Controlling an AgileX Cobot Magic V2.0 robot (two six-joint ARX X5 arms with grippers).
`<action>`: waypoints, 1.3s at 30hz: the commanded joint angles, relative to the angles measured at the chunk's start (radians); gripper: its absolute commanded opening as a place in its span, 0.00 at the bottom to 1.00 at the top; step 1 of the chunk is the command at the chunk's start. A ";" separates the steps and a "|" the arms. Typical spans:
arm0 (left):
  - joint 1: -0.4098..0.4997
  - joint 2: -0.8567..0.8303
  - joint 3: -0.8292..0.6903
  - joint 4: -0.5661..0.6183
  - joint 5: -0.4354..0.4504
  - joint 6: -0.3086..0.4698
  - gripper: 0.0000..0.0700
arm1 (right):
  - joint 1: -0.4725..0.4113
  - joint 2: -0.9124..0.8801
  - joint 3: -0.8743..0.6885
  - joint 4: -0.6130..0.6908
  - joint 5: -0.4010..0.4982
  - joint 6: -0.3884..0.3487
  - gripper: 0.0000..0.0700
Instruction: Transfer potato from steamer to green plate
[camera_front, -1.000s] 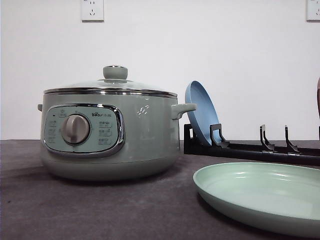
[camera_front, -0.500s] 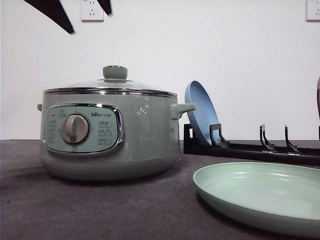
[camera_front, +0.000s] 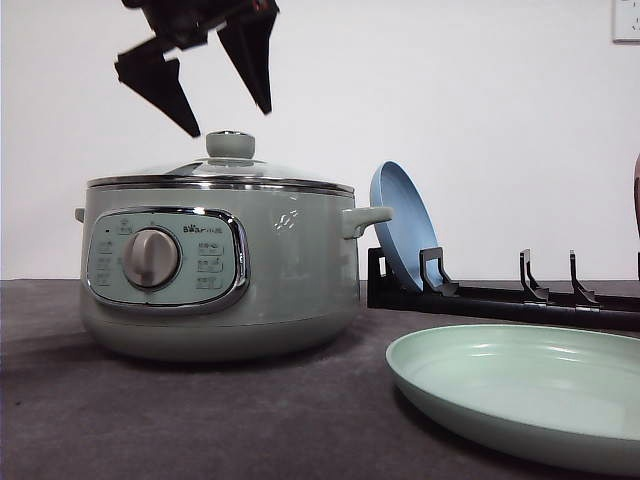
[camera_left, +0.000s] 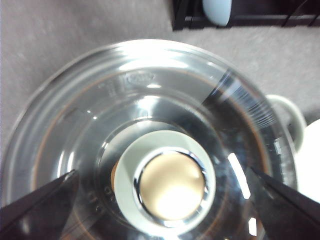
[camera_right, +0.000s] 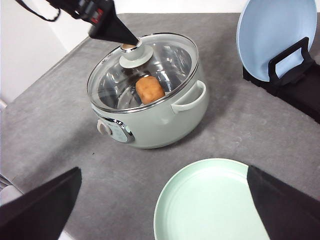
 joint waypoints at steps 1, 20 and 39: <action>-0.006 0.032 0.029 0.006 -0.002 -0.002 1.00 | 0.003 0.005 0.006 0.010 0.004 0.005 0.99; -0.038 0.052 0.029 -0.009 -0.006 -0.001 0.89 | 0.003 0.005 0.006 0.010 0.049 -0.006 0.99; -0.044 0.055 0.029 -0.038 -0.033 -0.002 0.12 | 0.003 0.005 0.006 0.010 0.049 -0.005 0.99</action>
